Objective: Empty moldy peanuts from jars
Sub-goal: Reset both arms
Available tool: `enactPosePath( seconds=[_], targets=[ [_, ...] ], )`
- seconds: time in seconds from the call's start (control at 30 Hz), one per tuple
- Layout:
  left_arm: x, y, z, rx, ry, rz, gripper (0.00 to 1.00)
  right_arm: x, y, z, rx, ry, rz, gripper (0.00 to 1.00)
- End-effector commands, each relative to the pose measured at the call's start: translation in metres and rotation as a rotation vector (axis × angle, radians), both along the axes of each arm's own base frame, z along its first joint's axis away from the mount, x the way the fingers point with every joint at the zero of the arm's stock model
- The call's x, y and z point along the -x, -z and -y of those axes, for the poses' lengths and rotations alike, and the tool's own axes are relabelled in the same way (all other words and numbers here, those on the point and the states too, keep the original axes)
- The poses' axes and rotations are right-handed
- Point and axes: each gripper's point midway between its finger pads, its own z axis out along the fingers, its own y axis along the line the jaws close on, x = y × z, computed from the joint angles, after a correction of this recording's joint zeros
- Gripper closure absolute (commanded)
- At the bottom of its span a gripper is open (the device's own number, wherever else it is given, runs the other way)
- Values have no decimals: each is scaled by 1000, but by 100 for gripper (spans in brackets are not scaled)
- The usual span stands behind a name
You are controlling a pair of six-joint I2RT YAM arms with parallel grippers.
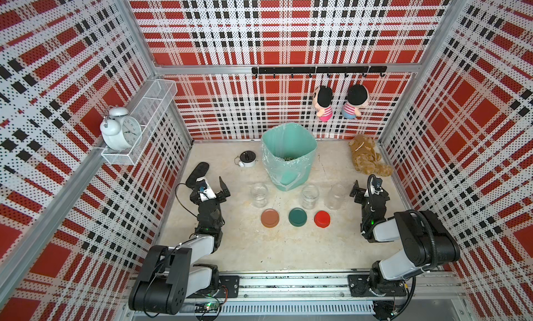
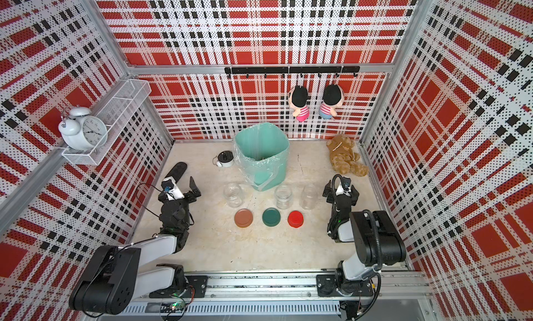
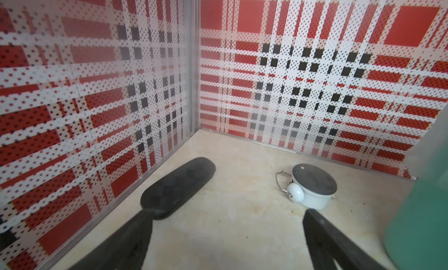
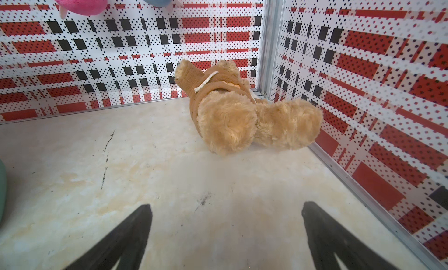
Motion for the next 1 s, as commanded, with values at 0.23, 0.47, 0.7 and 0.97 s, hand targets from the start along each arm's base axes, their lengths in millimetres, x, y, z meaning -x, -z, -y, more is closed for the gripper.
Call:
enactPosePath(
  seconds=[0.23, 0.47, 0.7, 0.97],
  targets=[
    [-6, 10, -10, -13, -21, 94, 2, -4, -11, -1, 12, 5, 40, 0],
    [-14, 12, -7, -21, -8, 69, 2, -6, -10, -2, 19, 6, 32, 0],
    [-20, 15, -9, -15, -14, 49, 2, -6, -11, -2, 18, 6, 34, 0],
    [-19, 15, -8, -21, -22, 47, 2, -6, -11, -1, 19, 7, 32, 0]
  ],
)
